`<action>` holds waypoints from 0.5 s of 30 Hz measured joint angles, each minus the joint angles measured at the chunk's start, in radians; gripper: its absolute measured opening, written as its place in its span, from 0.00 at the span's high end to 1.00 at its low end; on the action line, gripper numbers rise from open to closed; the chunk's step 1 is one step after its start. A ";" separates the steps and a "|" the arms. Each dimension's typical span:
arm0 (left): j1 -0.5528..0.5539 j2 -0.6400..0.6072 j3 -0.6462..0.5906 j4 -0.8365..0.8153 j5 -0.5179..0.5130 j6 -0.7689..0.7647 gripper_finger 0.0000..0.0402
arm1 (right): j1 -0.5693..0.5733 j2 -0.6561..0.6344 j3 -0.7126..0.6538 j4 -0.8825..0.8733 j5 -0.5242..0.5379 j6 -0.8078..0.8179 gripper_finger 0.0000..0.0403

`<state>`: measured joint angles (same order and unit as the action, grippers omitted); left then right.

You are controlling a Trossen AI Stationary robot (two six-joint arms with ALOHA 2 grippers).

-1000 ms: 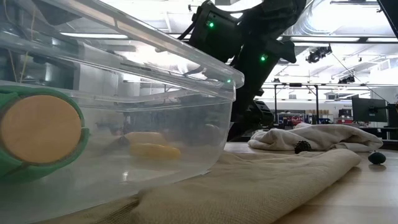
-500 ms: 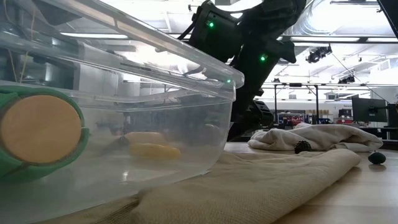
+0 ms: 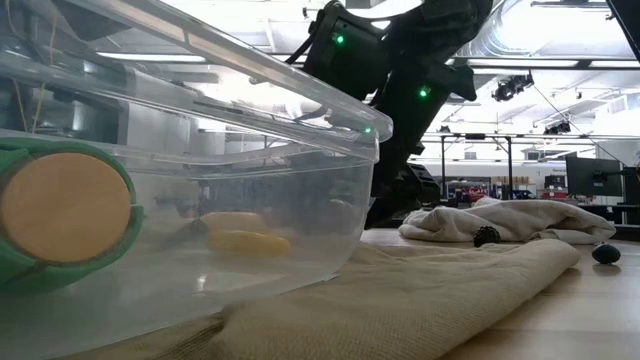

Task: Pick and placing Produce into tupperware
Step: Put the kiwi into the container

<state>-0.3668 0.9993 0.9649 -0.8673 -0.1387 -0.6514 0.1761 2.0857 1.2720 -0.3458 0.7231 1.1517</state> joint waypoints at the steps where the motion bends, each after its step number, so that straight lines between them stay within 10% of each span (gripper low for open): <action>1: 0.000 0.000 0.000 0.000 0.000 0.000 0.67 | 0.000 0.000 0.000 0.000 0.000 -0.002 0.01; 15: 0.000 0.000 0.000 0.000 0.000 0.000 0.67 | 0.000 0.000 0.000 0.020 -0.001 -0.001 0.01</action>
<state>-0.3668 0.9990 0.9649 -0.8673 -0.1384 -0.6514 0.1764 2.0857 1.2720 -0.3256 0.7222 1.1503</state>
